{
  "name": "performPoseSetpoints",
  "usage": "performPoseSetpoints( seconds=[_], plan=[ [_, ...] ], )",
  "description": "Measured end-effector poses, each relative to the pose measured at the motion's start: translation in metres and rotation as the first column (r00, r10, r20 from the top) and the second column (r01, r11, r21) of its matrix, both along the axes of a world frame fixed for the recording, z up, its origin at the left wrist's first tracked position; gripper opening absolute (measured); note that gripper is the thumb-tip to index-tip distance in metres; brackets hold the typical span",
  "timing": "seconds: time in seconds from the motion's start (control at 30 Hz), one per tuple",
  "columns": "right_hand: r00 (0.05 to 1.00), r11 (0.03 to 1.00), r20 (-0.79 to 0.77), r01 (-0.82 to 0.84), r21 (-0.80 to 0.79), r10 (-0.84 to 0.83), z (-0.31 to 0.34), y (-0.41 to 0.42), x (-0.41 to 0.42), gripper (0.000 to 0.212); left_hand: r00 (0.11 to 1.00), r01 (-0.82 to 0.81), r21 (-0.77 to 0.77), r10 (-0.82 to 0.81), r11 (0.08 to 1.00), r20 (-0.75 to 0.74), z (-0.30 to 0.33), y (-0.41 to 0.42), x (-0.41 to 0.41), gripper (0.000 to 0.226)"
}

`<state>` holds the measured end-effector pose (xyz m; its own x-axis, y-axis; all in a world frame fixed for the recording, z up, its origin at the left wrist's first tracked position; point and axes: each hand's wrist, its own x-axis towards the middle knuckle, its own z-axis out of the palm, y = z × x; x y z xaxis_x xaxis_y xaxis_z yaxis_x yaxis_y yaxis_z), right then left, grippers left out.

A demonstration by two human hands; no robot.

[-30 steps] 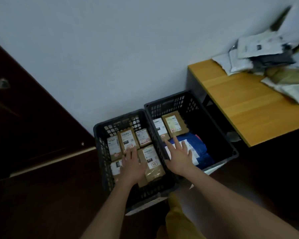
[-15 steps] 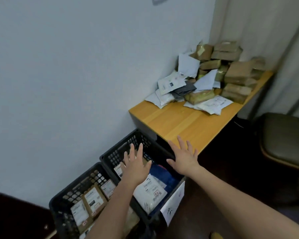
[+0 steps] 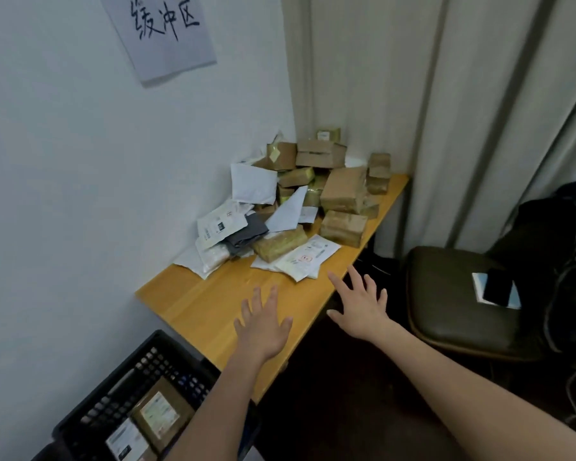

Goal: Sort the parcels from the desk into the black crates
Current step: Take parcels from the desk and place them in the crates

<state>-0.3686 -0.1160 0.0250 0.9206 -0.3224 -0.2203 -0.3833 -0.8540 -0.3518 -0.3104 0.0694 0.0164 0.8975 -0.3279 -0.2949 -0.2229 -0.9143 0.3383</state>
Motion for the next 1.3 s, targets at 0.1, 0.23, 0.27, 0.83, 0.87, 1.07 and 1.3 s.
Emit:
performPoseSetpoints(
  seconds=[0.1,0.23,0.27,0.83,0.87,1.07,1.3],
  plan=[
    [0.999,0.999,0.013,0.042,0.017,-0.042,0.004,-0.046,0.012,0.077,0.999,0.042,0.000,-0.042,0.999,-0.004,0.007,-0.042,0.016,0.073],
    [0.998,0.996,0.007,0.054,0.066,-0.054,0.000,-0.076,0.035,0.076,0.998,0.059,0.034,-0.058,0.998,-0.010,0.009,-0.072,0.048,0.072],
    [0.999,0.996,-0.006,0.053,0.073,-0.053,-0.002,-0.080,0.041,0.075,0.998,0.057,0.046,-0.057,0.997,-0.011,0.008,-0.076,0.058,0.072],
    [0.986,0.995,-0.167,0.046,0.089,-0.030,-0.015,-0.176,0.281,0.070,0.982,-0.067,0.064,0.077,0.996,-0.175,-0.073,-0.115,0.316,0.069],
    [0.984,0.994,-0.178,0.028,0.109,-0.009,-0.021,-0.174,0.295,0.069,0.975,-0.078,0.059,0.089,0.995,-0.204,-0.083,-0.115,0.327,0.067],
    [0.926,0.962,-0.312,-0.142,0.235,0.213,-0.060,-0.161,0.358,0.073,0.896,-0.311,-0.029,0.283,0.950,-0.341,-0.123,-0.111,0.368,0.096],
    [0.873,0.932,-0.392,-0.166,0.322,0.291,-0.068,-0.150,0.417,0.060,0.658,-0.701,-0.116,0.576,0.703,-0.486,-0.097,-0.107,0.375,0.046]
  ],
)
